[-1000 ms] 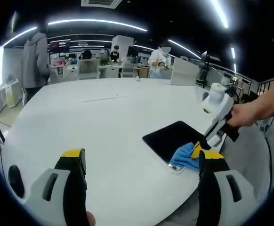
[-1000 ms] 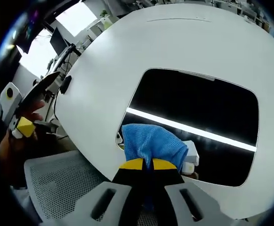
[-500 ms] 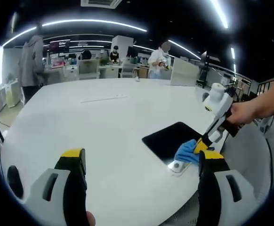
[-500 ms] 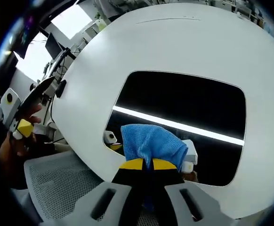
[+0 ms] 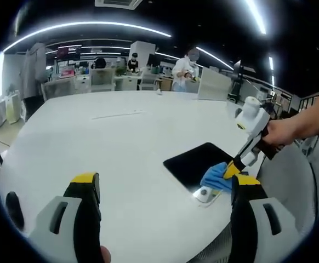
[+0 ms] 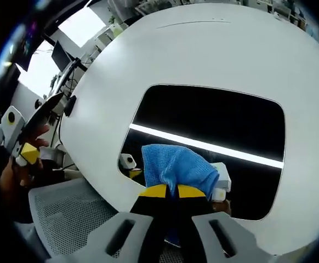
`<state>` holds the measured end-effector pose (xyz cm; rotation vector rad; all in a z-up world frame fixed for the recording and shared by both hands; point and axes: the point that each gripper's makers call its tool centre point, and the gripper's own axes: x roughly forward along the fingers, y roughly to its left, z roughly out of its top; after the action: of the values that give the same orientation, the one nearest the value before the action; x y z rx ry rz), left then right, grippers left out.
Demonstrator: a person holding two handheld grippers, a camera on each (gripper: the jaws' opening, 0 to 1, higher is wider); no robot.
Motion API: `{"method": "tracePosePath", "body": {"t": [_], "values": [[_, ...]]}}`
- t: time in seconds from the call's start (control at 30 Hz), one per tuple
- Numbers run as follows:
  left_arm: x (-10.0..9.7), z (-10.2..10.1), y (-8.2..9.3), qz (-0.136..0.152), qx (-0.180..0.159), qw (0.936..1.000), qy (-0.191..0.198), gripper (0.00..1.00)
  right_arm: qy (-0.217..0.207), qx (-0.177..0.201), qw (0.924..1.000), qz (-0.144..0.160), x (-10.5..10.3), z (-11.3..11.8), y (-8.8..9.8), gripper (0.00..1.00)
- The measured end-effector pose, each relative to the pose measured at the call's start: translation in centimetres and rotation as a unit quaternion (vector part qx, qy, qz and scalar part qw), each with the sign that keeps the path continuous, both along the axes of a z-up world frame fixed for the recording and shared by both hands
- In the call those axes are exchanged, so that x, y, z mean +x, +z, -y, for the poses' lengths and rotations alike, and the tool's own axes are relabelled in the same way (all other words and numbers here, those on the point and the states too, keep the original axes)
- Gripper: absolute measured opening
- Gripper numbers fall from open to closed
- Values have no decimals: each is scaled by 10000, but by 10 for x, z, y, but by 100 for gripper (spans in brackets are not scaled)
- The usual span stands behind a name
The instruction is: Wipe the mirror surface with the cleaning cloth until all visible marks leave the cleaned area.
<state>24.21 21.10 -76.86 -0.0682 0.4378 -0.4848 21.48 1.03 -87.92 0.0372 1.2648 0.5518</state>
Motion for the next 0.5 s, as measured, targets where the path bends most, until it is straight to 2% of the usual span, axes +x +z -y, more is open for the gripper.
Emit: {"method": "tracePosePath", "body": {"t": [0.23, 0.5], "values": [[3, -5, 1, 9, 18, 10000, 31, 99, -78, 18, 10000, -1, 13, 0, -1, 0], [1, -2, 1, -12, 36, 10000, 13, 99, -141, 21, 9999, 67, 27, -1, -1, 0]]}}
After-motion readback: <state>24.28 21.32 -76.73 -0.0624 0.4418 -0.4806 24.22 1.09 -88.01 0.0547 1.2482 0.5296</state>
